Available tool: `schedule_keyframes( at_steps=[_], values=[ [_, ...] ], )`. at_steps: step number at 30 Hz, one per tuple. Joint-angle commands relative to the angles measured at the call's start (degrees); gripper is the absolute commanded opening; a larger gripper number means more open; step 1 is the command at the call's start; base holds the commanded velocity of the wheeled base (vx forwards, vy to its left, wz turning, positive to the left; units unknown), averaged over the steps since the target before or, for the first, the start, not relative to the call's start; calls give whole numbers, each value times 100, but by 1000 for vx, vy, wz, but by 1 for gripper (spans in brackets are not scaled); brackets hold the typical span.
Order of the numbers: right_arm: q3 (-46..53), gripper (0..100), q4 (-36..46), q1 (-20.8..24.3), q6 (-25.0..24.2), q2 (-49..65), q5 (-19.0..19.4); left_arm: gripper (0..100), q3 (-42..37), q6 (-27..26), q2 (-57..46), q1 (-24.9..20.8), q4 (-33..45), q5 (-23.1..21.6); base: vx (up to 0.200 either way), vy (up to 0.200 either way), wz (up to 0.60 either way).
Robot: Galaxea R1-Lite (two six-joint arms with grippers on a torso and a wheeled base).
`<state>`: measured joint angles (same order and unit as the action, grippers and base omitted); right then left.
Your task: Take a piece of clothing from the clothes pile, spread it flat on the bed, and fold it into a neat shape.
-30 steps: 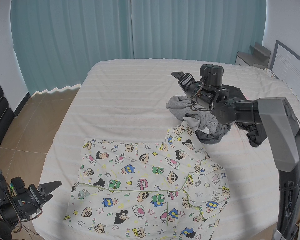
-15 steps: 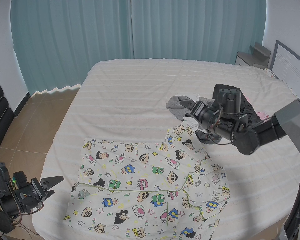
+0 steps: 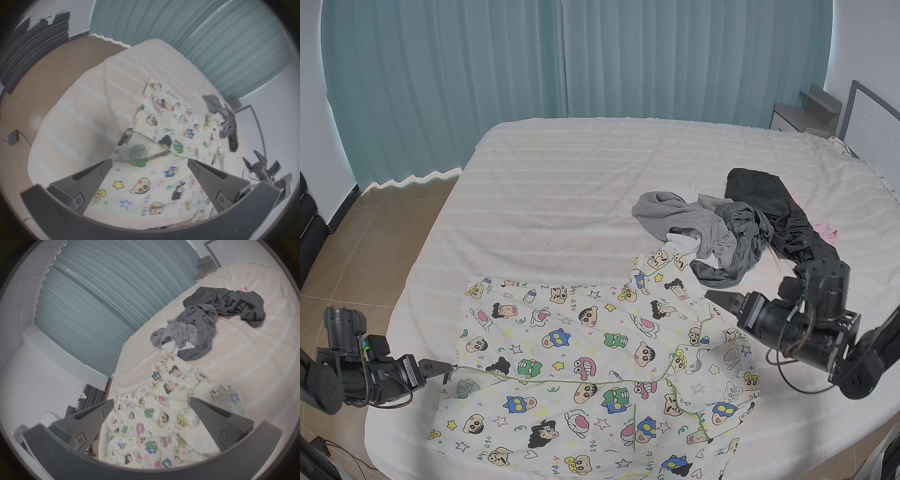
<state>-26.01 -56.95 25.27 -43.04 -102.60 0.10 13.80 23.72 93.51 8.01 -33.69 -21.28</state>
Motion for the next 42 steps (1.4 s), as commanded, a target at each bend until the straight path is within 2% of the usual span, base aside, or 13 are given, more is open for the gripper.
schedule_keyframes(
  at_steps=[1, 4, 13, 18, 30, 39, 42],
  values=[
    [1529, 100, -694, 4, 147, 943, 96, 100, 677, -711, 2039, -27, 30, 441, 0, 0, 0],
    [1635, 100, -729, 13, 156, 970, 96, 100, 791, -720, 2233, -36, 12, 582, 0, 0, 0],
    [1969, 100, -1011, 31, 103, 1005, 113, 100, 940, -597, 2417, -203, 21, 546, 0, 0, 0],
    [1977, 100, -1011, 39, 95, 978, 122, 100, 1019, -61, 2408, -467, 30, 564, 0, 0, 0],
    [1995, 100, -1011, 39, 86, 917, 140, 100, 685, -34, 2136, -713, 56, 599, 0, 0, 0],
    [2057, 100, -1011, 39, 86, 908, 140, 100, 598, -70, 1907, -652, 56, 960, 0, 0, 0],
    [2074, 100, -1011, 31, 86, 908, 140, 100, 475, -105, 1846, -687, 38, 960, 0, 0, 0]
  ],
)
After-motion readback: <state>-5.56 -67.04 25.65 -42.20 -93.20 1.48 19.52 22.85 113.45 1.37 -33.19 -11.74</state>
